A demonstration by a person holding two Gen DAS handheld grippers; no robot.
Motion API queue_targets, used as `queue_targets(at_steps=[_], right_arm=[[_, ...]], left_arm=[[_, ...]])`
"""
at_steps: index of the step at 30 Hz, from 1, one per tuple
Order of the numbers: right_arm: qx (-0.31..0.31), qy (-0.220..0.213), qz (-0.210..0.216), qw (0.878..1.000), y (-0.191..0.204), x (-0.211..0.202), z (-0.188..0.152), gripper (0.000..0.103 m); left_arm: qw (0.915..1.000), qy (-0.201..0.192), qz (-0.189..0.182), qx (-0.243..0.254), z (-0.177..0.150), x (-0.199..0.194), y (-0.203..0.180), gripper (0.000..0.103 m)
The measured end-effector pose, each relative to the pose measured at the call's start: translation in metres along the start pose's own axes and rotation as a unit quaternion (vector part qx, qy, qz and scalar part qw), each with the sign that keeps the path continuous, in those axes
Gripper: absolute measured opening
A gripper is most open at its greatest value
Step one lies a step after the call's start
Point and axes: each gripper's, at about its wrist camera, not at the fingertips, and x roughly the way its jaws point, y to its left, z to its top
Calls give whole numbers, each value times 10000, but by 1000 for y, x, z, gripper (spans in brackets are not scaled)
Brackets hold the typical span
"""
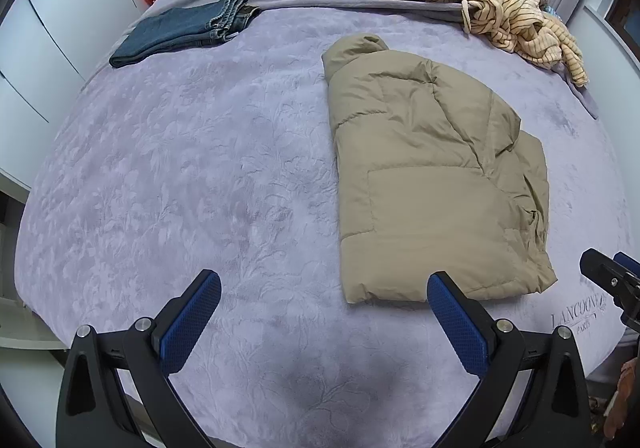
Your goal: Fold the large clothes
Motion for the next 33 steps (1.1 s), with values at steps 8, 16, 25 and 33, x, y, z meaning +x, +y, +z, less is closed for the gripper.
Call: queue_targets(at_steps=[8, 16, 25, 33], right_arm=[[-34, -16, -1, 10000, 3, 1, 2, 103], [-48, -30, -9, 10000, 2, 0, 4, 103], [-47, -25, -9, 10000, 3, 1, 4, 103], [-46, 1, -3, 10000, 1, 2, 6, 103]], left_arm=[[9999, -89, 36, 48, 2, -2, -2, 103], [9999, -98, 52, 48, 3, -3, -2, 103], [9998, -121, 108, 62, 4, -4, 0, 103], [9998, -158, 81, 46, 4, -3, 1, 103]])
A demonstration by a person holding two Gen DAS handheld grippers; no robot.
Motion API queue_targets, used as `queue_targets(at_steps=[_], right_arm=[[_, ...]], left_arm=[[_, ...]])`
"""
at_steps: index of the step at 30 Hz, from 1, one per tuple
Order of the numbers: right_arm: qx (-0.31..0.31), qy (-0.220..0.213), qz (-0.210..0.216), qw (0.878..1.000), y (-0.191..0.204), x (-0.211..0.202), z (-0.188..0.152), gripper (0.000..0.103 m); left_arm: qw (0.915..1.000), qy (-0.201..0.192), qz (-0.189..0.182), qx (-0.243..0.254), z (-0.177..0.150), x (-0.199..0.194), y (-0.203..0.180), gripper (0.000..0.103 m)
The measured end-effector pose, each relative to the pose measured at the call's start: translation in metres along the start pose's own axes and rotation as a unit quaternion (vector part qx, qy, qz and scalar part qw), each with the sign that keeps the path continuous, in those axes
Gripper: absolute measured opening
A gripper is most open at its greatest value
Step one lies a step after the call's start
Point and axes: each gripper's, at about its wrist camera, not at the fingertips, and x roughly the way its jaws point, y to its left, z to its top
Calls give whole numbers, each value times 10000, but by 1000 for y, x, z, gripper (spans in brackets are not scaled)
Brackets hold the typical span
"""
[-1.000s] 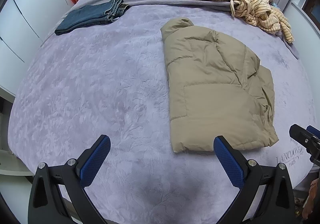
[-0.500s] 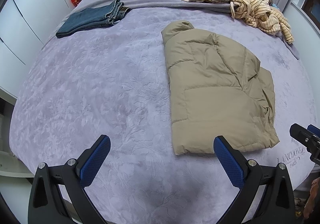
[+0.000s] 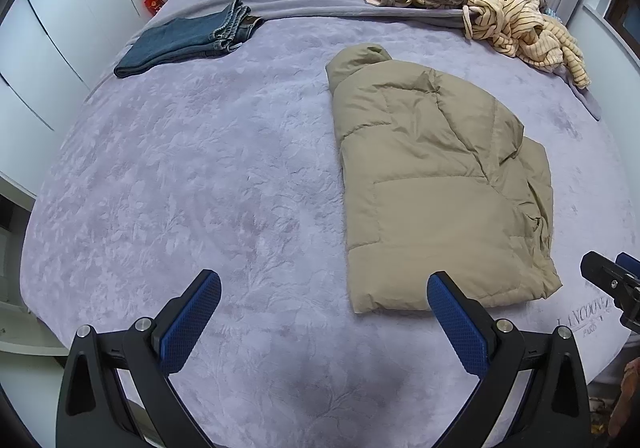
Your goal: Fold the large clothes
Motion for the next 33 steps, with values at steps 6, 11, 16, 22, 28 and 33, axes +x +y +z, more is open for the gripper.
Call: queue_targets(at_steps=[6, 11, 16, 22, 28, 33], right_arm=[[41, 37, -5, 10000, -3, 3, -2, 103], [61, 15, -10, 10000, -5, 1, -3, 103], [56, -2, -14, 10000, -5, 0, -3, 103], [54, 5, -15, 10000, -5, 0, -3, 103], [60, 4, -13, 10000, -4, 0, -3, 103], [55, 18, -15, 10000, -5, 0, -4, 103]], left_arm=[[10000, -19, -20, 47, -1, -1, -1, 103], [10000, -26, -13, 60, -1, -1, -2, 103], [10000, -37, -7, 73, -2, -2, -4, 103], [10000, -35, 2, 69, -2, -2, -4, 103], [10000, -35, -4, 85, -2, -3, -5, 103], [10000, -31, 0, 85, -3, -4, -6, 103]])
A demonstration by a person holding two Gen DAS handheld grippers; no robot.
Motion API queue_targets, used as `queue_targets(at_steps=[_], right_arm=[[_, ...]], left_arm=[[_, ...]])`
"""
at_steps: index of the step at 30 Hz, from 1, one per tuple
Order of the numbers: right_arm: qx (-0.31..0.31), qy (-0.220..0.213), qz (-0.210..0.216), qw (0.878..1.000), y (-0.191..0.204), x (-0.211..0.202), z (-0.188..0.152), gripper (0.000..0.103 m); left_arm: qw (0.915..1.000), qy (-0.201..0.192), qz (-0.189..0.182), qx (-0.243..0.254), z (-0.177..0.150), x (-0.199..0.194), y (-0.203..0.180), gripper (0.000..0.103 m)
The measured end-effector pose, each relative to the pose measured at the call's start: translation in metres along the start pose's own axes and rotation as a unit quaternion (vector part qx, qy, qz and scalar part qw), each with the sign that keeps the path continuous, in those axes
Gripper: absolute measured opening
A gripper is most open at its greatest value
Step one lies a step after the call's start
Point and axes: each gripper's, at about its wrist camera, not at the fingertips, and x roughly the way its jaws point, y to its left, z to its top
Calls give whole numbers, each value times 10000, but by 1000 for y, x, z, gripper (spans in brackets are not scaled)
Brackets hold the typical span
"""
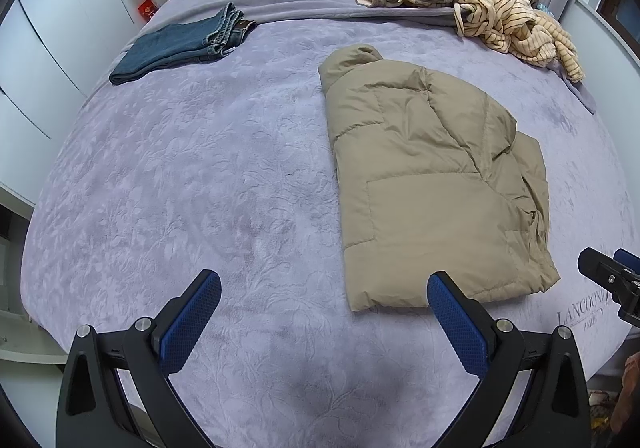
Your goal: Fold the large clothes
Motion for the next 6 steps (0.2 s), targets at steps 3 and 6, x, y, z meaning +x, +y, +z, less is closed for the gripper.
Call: queue_targets(at_steps=[3, 6], right_arm=[[0, 11, -1, 10000, 0, -1, -2, 103], [5, 7, -6, 10000, 1, -1, -3, 103]], left_arm=[[10000, -2, -2, 2, 0, 0, 0, 103], [10000, 0, -19, 20, 0, 0, 0, 103]])
